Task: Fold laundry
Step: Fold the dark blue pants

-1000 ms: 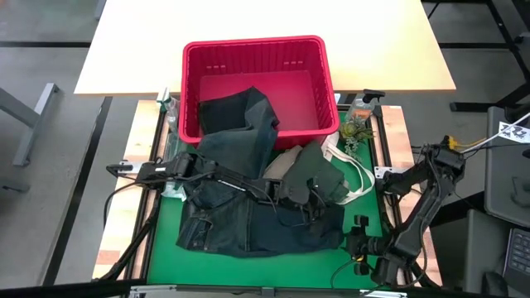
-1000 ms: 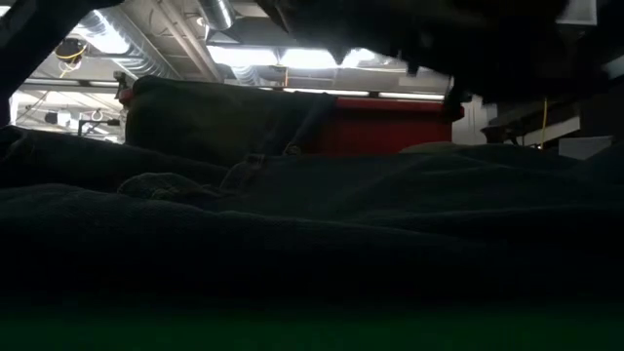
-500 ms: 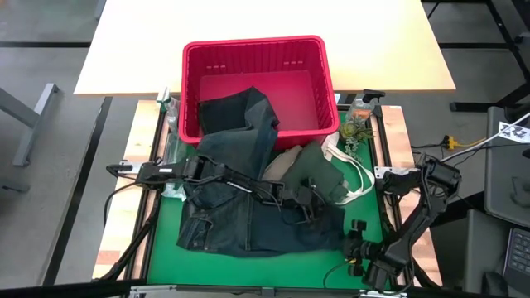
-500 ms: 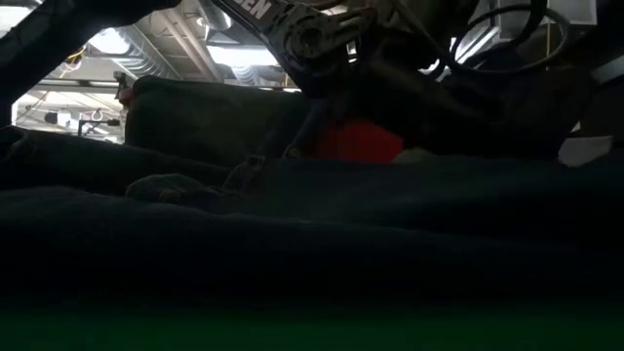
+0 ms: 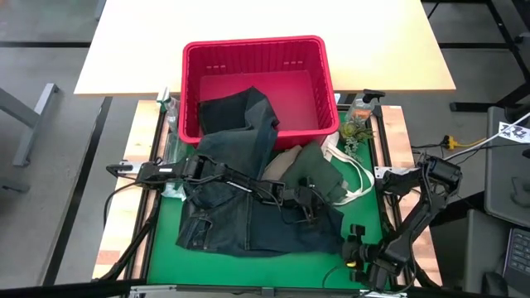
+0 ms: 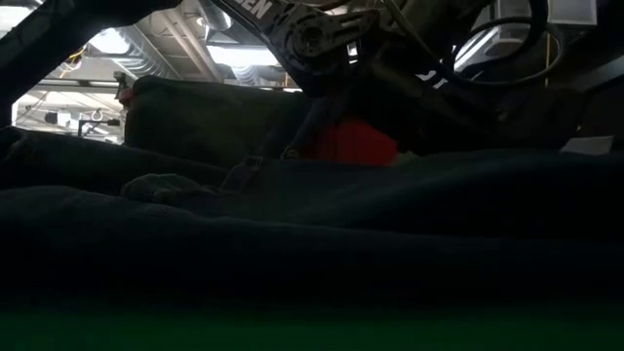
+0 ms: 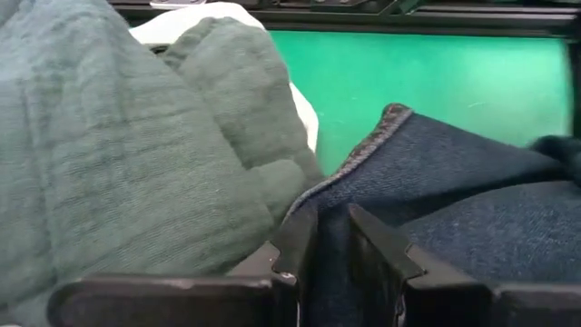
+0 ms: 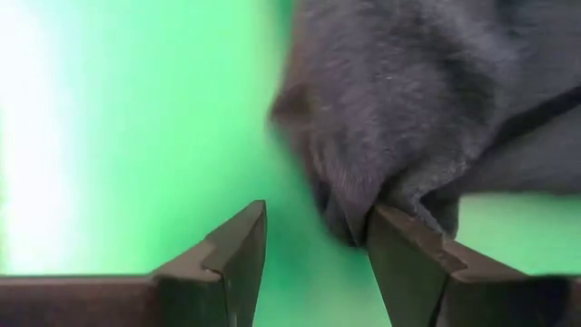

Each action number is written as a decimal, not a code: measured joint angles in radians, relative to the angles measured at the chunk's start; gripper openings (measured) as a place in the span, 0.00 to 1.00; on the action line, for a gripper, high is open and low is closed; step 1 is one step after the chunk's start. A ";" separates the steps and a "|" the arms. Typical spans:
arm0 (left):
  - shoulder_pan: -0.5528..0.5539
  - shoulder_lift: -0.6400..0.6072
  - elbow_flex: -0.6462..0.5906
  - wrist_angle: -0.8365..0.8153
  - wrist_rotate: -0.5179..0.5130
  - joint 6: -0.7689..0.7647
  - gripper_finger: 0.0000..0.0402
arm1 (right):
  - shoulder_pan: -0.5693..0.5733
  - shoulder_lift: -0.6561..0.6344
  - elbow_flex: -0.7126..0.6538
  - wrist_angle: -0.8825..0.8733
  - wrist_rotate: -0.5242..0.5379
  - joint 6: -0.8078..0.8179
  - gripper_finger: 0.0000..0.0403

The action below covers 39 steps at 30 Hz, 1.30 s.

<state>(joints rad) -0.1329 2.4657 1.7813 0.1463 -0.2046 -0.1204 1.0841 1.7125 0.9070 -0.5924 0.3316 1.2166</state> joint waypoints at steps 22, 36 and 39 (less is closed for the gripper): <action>0.009 0.000 -0.003 -0.007 -0.043 0.000 0.14 | 0.003 -0.063 0.000 0.158 -0.067 -0.126 0.45; 0.009 0.000 -0.003 -0.004 -0.040 0.000 0.14 | 0.001 -0.184 -0.023 -0.097 0.326 0.007 0.45; 0.009 0.000 -0.003 -0.004 -0.040 0.000 0.14 | 0.002 -0.165 -0.079 0.024 0.282 0.014 0.45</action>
<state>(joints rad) -0.1242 2.4660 1.7779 0.1425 -0.2443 -0.1205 1.0859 1.5475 0.8280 -0.5688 0.6134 1.2309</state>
